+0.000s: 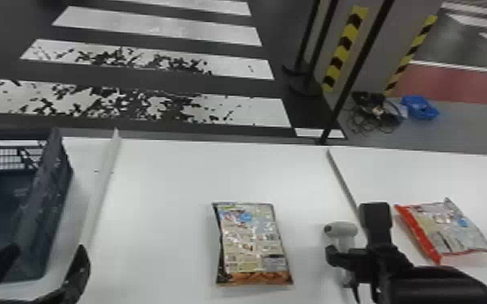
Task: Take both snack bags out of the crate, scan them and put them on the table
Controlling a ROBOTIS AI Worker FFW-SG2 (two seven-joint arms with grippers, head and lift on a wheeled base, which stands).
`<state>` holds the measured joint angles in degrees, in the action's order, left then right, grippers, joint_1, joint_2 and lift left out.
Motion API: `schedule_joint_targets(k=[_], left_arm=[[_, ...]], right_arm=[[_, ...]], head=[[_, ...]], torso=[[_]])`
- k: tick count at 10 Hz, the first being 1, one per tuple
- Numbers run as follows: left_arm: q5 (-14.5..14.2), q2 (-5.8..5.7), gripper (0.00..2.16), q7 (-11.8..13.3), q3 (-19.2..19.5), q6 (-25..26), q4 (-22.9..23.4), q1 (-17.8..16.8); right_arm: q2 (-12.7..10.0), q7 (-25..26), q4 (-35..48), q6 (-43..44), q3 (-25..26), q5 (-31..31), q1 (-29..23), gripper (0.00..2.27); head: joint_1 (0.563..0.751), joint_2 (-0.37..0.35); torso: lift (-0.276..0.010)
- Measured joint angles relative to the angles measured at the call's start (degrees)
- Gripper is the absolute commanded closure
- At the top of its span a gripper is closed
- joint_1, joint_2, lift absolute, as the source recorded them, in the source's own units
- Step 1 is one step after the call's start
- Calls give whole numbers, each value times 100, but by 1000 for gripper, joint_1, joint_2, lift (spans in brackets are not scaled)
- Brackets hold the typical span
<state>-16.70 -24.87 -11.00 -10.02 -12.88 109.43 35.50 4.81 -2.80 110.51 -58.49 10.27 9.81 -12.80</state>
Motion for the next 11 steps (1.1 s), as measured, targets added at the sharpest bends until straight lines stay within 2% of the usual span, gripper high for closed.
schedule_joint_targets(k=[1, 2, 3, 8, 11], left_arm=[[0, 0, 83, 0, 0, 6, -2, 0], [0, 0, 83, -6, 0, 12, -14, -6], [0, 1, 83, -12, 0, 15, -28, -8], [-11, 9, 83, -34, 0, 7, -96, -21], [-18, 9, 83, -34, 0, 1, -114, -29]], right_arm=[[70, -63, -153, -43, 1, 78, 81, 923], [105, -169, -234, -114, 2, 210, 137, 2020], [113, -176, -258, -181, 2, 283, 161, 2243], [107, -166, -40, -433, 38, 259, 157, 2246], [55, -179, 650, -1097, -150, 239, 29, 2246]], head=[[695, -226], [695, -230], [695, -237], [695, -239], [695, -216]], torso=[[-92], [-92], [-92], [-92], [-92]])
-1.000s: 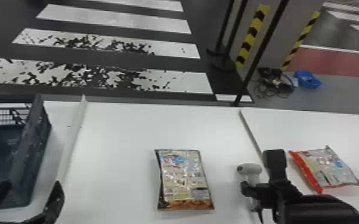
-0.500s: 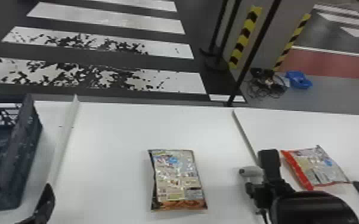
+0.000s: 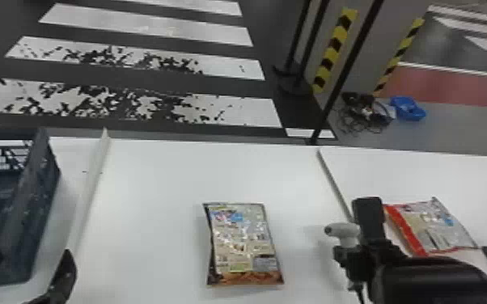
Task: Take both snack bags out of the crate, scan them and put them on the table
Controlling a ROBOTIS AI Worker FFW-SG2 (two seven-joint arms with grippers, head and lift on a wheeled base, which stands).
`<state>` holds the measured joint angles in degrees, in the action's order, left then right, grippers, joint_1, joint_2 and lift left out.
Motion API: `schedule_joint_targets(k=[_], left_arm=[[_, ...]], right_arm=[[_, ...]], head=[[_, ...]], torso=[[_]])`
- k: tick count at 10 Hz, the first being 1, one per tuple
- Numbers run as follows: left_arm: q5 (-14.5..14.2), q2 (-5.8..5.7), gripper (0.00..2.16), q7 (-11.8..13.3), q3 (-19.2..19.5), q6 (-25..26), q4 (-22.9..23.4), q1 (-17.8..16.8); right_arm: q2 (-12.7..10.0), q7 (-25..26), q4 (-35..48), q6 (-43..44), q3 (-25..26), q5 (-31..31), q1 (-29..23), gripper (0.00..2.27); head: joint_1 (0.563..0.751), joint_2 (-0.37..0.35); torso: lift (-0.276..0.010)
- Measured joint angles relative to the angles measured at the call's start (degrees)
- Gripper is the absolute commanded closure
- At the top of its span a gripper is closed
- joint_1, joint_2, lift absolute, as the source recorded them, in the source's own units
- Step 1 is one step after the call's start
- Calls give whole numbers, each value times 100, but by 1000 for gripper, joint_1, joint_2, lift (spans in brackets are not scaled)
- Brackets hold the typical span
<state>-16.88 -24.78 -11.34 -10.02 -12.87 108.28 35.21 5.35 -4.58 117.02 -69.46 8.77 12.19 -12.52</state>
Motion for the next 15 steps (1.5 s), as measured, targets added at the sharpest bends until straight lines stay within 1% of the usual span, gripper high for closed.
schedule_joint_targets(k=[1, 3, 5, 8, 11, 15], left_arm=[[0, 0, 83, 0, 0, 0, 0, -9], [-1, 4, 83, 0, -13, 2, -11, -27], [-3, 8, 83, 0, -18, 2, -24, -31], [-9, 9, 83, 0, -20, 0, -60, -32], [-17, -1, 83, 0, -28, 0, -67, -32], [-18, -18, 83, 0, -37, 0, -63, -32]], right_arm=[[-60, -10, 280, -276, -136, -25, -73, 2246], [-206, -52, 669, -674, -475, -53, -139, 2246], [-338, -52, 872, -880, -804, -46, -145, 2246], [-456, -52, 1127, -1196, -1234, 30, -167, 2246], [-506, -52, 1320, -1402, -1488, 67, -219, 2246], [-535, -52, 1340, -1367, -1629, 81, -160, 2246]], head=[[695, -198], [695, -135], [695, -72], [695, -14], [695, 23], [695, 44]], torso=[[-92], [-92], [-92], [-92], [-92], [-92]])
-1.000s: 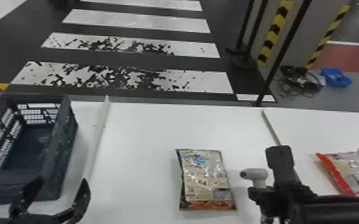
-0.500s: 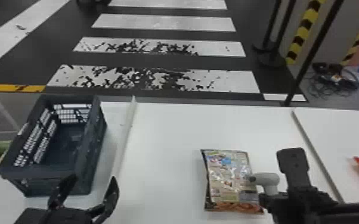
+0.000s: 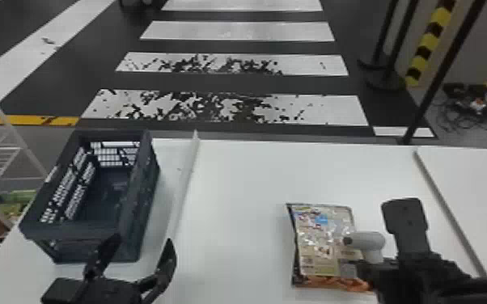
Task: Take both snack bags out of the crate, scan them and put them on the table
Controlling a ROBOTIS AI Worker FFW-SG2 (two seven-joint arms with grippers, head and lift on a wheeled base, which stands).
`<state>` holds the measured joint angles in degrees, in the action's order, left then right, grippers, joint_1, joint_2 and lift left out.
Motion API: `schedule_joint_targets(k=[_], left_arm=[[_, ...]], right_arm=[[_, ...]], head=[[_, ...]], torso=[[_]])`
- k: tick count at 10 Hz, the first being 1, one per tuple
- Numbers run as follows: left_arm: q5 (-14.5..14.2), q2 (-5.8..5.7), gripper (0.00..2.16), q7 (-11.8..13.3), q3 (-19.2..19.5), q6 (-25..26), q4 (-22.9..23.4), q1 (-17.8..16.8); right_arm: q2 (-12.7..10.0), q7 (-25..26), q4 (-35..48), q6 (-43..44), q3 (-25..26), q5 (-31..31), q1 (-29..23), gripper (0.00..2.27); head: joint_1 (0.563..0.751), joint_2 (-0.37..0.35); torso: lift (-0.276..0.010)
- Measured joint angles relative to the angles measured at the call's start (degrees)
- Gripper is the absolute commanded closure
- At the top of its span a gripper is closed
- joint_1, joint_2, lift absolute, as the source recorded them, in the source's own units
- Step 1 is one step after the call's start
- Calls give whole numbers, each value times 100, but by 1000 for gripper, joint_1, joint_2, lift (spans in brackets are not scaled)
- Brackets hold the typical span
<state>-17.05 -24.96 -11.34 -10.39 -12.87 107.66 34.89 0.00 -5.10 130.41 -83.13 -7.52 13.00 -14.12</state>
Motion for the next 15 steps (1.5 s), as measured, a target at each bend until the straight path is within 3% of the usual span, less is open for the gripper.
schedule_joint_targets(k=[5, 11, 15], left_arm=[[0, 16, 83, 0, 1, 2, -8, -17], [-8, 16, 83, 5, 10, 10, -38, -18], [-6, 31, 83, 17, 10, 9, -73, -26]], right_arm=[[19, 4, -64, 142, 172, -32, 31, 2246], [593, 0, -752, 1340, 1032, -270, 50, 2246], [659, -99, -1372, 1819, 1399, -367, 201, 2246]], head=[[695, 34], [695, -105], [695, -152]], torso=[[-92], [-92], [-92]])
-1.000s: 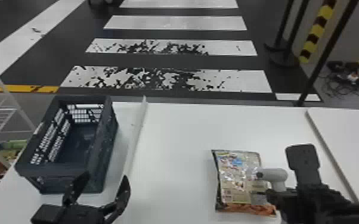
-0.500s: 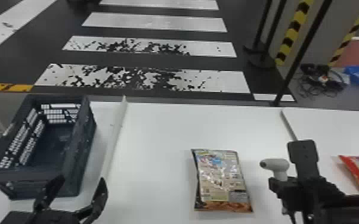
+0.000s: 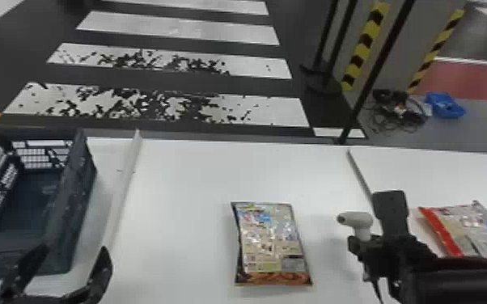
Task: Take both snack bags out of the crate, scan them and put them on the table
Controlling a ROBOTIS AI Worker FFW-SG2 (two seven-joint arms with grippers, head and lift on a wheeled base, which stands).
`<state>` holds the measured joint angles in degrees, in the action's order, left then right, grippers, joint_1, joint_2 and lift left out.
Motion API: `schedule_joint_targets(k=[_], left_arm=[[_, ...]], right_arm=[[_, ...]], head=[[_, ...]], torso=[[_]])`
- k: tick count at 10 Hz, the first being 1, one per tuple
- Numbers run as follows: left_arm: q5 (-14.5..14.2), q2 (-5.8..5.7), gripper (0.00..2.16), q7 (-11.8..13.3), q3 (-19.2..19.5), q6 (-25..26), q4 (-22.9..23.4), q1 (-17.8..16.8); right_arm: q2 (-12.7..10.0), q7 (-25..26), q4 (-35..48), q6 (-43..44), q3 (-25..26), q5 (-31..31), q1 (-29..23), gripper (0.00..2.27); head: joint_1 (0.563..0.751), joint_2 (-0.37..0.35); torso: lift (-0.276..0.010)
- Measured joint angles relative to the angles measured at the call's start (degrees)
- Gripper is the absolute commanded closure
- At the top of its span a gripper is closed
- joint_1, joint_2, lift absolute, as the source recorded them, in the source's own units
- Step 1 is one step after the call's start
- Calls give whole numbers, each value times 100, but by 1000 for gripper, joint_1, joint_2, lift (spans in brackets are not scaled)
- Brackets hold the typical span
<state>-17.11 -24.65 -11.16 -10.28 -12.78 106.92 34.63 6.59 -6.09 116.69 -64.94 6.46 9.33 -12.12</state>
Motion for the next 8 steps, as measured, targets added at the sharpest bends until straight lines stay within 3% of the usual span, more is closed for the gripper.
schedule_joint_targets(k=[8], left_arm=[[14, 13, 83, 1, 0, 7, -14, -1]], right_arm=[[0, 11, -821, 558, 184, 52, 207, 2246]], head=[[695, -183]], torso=[[-92]])
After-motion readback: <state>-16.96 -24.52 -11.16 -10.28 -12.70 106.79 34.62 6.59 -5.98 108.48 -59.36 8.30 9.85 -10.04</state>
